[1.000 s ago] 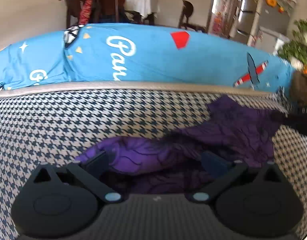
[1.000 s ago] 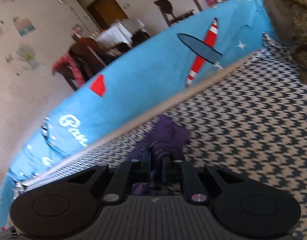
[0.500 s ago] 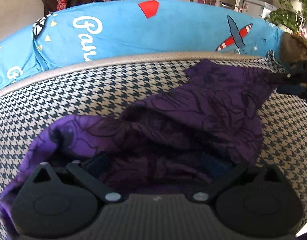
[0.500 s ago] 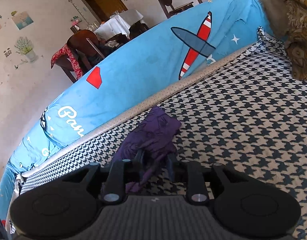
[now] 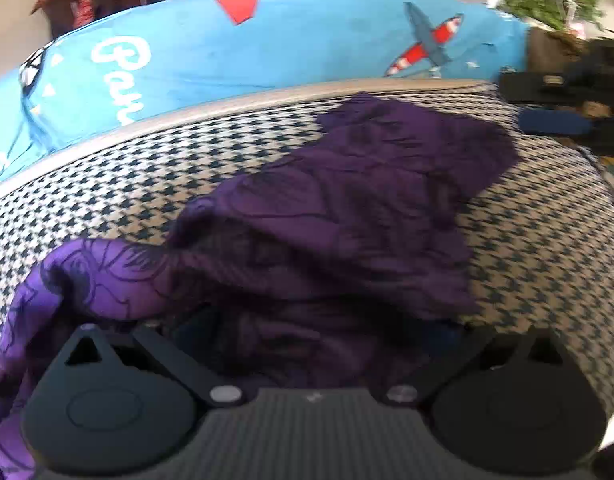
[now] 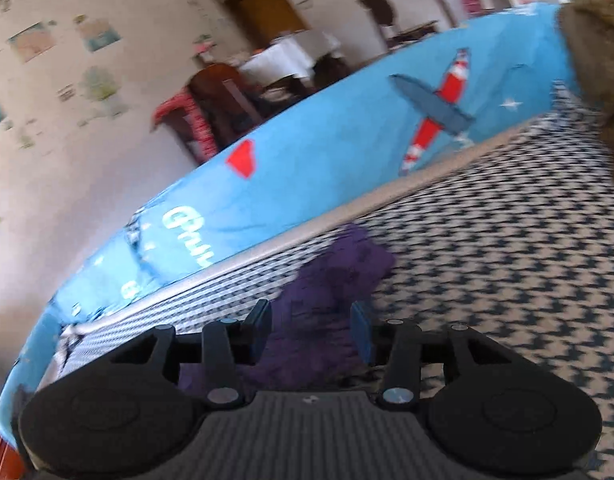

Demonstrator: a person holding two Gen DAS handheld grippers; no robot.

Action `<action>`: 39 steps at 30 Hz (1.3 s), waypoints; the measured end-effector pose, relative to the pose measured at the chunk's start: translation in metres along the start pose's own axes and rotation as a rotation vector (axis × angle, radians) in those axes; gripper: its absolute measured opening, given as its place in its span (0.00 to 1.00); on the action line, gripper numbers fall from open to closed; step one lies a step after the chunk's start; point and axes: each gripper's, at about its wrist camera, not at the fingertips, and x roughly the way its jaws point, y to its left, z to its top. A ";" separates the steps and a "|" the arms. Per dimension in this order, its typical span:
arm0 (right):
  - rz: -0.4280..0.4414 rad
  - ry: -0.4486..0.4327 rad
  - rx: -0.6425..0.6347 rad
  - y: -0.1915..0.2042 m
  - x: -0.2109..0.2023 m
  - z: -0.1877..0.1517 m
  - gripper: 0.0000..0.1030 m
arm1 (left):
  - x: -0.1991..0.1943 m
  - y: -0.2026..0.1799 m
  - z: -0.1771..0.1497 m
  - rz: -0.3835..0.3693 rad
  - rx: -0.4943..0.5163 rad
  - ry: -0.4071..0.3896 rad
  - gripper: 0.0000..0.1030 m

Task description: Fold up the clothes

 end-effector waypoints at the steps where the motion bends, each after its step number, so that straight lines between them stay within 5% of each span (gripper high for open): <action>1: 0.022 0.009 -0.020 0.006 0.003 -0.002 0.43 | -0.006 0.000 0.000 -0.015 0.013 -0.013 1.00; 6: 0.130 0.053 -0.123 0.036 0.017 -0.014 0.49 | -0.034 0.017 -0.001 0.062 0.014 -0.099 1.00; 18: 0.278 0.157 -0.231 0.095 0.067 -0.044 0.66 | -0.055 0.112 -0.004 0.198 -0.260 -0.143 1.00; 24: 0.133 0.225 -0.394 0.119 0.093 -0.067 0.67 | -0.058 0.134 -0.008 0.194 -0.310 -0.131 1.00; 26: 0.083 0.228 -0.422 0.120 0.099 -0.072 0.50 | -0.059 0.134 -0.010 0.192 -0.304 -0.130 1.00; 28: 0.049 0.212 -0.416 0.117 0.100 -0.071 0.16 | -0.060 0.132 -0.010 0.184 -0.294 -0.135 1.00; 29: 0.051 0.185 -0.397 0.115 0.097 -0.066 0.12 | -0.061 0.130 -0.011 0.183 -0.286 -0.138 1.00; 39: 0.281 -0.146 -0.148 0.096 0.046 -0.004 0.11 | -0.058 0.111 -0.012 0.146 -0.201 -0.148 1.00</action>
